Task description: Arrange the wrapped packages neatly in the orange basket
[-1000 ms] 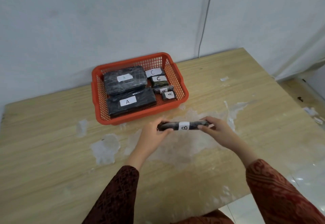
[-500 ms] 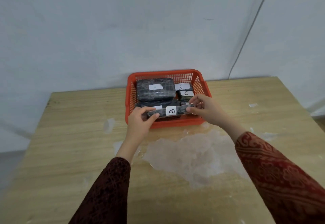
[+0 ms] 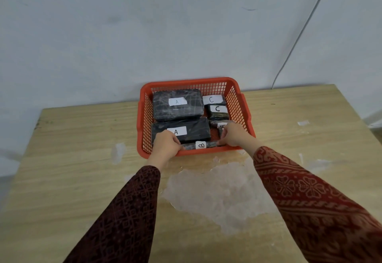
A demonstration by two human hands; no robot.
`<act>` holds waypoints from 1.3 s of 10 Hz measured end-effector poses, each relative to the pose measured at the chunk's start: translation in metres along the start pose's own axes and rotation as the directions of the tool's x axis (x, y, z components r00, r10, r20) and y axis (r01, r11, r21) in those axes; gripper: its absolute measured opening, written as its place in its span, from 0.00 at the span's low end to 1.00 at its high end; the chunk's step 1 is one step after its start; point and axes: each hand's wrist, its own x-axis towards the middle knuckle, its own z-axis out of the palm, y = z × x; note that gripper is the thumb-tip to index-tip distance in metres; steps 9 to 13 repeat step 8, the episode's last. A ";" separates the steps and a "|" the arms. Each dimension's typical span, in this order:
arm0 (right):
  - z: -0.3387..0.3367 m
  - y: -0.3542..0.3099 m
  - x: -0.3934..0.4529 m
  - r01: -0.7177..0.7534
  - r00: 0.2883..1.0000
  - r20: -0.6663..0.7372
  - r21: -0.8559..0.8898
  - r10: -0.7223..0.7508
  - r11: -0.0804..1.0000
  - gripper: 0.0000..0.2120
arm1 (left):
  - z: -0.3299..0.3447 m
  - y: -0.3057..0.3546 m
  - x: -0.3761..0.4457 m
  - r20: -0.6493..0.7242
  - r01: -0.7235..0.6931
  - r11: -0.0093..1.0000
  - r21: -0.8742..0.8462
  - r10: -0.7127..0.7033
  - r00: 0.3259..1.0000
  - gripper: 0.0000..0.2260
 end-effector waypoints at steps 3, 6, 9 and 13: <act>0.014 0.008 0.021 -0.077 0.995 -0.066 -0.095 0.070 0.992 0.20 | 0.008 0.003 0.004 0.101 -0.042 0.999 -0.005 0.042 0.994 0.13; 0.009 0.008 0.003 -0.010 0.992 -0.122 -0.109 -0.003 0.994 0.15 | -0.002 -0.001 -0.006 0.226 -0.122 0.992 0.036 0.111 0.968 0.21; -0.009 -0.008 -0.035 0.071 0.957 -0.261 -0.211 -0.126 0.975 0.13 | -0.030 0.003 -0.025 0.293 -0.223 0.969 0.106 0.184 0.938 0.19; -0.009 -0.008 -0.035 0.071 0.957 -0.261 -0.211 -0.126 0.975 0.13 | -0.030 0.003 -0.025 0.293 -0.223 0.969 0.106 0.184 0.938 0.19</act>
